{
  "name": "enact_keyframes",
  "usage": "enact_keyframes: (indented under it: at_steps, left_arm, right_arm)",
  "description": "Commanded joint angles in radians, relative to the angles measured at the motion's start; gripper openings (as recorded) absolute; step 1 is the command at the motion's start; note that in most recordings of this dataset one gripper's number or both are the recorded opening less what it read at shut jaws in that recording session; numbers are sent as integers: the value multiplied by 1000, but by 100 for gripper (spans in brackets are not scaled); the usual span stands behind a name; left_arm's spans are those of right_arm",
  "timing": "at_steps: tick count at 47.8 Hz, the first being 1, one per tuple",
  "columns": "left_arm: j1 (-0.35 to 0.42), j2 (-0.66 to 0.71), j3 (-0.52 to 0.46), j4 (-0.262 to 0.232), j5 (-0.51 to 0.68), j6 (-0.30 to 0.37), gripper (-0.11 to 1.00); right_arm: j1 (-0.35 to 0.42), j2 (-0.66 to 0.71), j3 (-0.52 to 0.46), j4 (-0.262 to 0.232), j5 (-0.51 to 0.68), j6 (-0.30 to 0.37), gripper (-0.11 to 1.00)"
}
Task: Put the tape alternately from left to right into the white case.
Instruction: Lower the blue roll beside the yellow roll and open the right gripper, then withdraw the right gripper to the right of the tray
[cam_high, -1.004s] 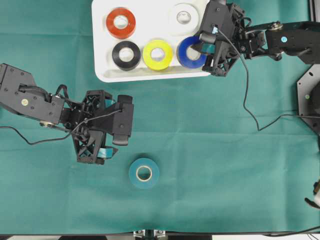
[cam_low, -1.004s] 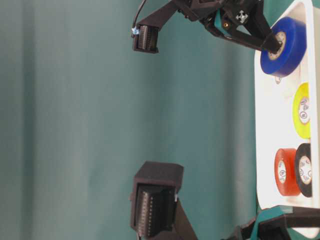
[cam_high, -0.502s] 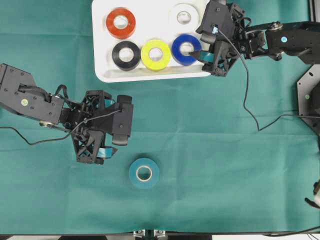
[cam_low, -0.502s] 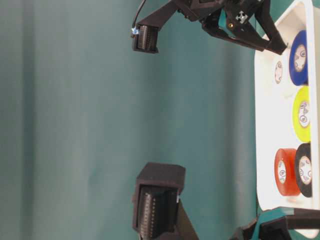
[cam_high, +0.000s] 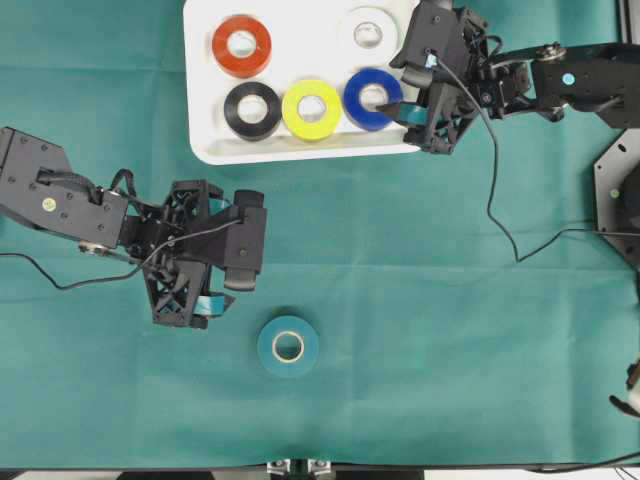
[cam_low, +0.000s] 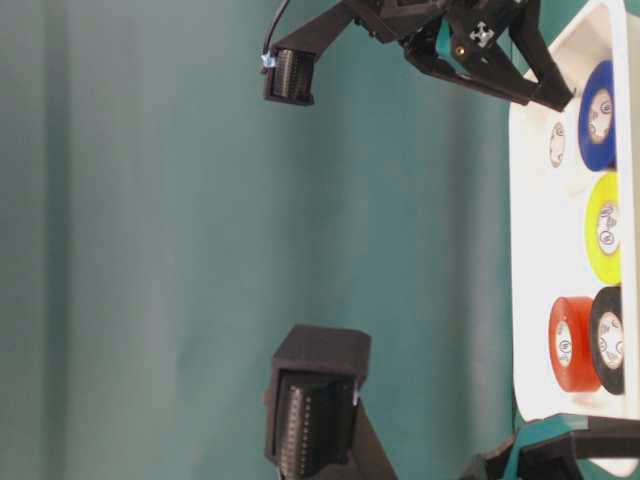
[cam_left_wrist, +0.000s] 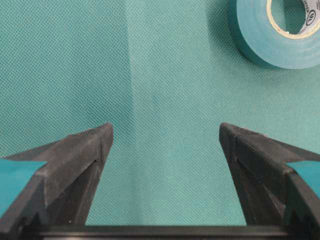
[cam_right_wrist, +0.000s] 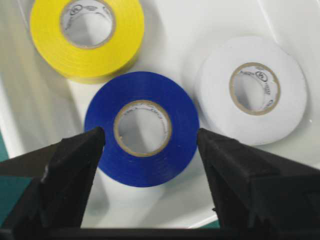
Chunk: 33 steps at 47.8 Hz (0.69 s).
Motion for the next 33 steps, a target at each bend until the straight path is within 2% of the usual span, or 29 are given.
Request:
enact_keyframes:
  at_steps: [1, 19, 33]
  left_arm:
    - [-5, -25, -11, 0, -3, 0, 55]
    - [-5, -23, -11, 0, -3, 0, 55]
    - [-5, -23, -12, 0, -3, 0, 55]
  right_arm:
    - [18, -23, -3, -2, -20, 2, 80]
    - [124, -103, 31, 3, -40, 5, 80]
    - [221, -109, 41, 9, -41, 5, 80]
